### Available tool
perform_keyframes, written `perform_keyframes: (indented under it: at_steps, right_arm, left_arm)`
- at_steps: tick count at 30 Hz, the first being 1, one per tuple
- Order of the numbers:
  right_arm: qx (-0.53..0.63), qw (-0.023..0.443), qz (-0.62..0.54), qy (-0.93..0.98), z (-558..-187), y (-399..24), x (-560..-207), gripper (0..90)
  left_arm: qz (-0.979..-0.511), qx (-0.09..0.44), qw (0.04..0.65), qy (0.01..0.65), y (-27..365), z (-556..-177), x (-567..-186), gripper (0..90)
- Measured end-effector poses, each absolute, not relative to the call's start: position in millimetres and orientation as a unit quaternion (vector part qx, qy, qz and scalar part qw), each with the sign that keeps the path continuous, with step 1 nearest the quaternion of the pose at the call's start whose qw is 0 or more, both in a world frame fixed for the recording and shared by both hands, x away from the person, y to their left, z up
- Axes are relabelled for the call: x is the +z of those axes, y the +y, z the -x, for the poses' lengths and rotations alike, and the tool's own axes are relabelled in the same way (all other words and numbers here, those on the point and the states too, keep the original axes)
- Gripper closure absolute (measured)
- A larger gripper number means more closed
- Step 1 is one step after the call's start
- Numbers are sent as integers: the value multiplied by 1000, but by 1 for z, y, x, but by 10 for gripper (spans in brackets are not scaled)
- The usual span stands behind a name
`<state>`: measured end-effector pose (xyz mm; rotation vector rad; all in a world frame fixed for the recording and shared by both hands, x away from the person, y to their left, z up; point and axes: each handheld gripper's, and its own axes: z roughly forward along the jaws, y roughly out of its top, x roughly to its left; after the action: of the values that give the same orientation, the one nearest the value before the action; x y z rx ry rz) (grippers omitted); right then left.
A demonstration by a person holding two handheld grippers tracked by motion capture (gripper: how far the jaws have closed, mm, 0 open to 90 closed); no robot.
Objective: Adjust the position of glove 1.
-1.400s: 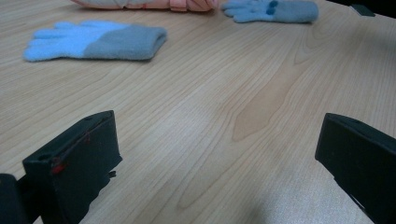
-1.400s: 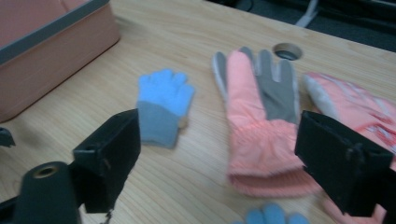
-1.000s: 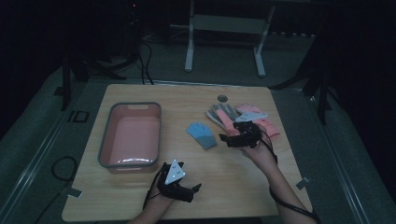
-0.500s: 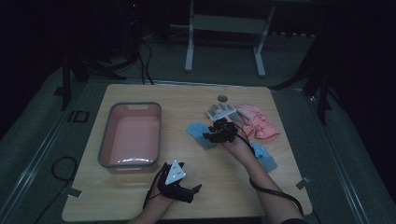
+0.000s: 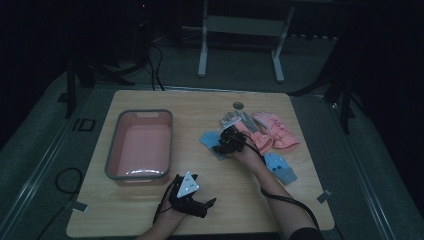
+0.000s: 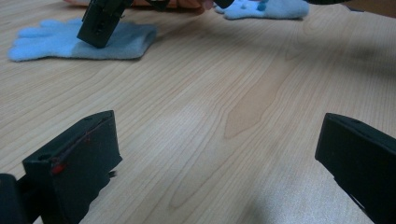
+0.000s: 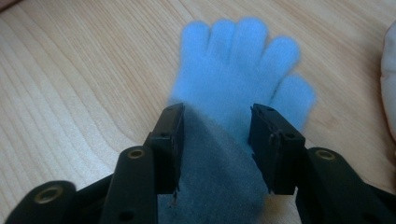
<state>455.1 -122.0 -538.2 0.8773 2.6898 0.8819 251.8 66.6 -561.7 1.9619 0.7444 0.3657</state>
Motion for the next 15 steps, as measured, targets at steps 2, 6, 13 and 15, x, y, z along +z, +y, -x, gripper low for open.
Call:
perform_keyframes:
  at_steps: [2, 6, 13, 15]
  right_arm:
    - [301, 85, -298, 902, -456, -123, -539, 554]
    - [306, 79, -305, 898, -458, -125, -541, 616]
    - [314, 85, -312, 893, -459, -127, -542, 688]
    - [314, 93, -317, 890, -458, -127, -543, 770]
  left_arm:
    - [-806, 152, 484, 305, 66, -252, -562, 0]
    - [-806, 152, 484, 306, 66, -251, -562, 0]
    - [-806, 153, 484, 305, 66, -251, -562, 0]
    - [-805, 153, 484, 306, 66, -251, -562, 0]
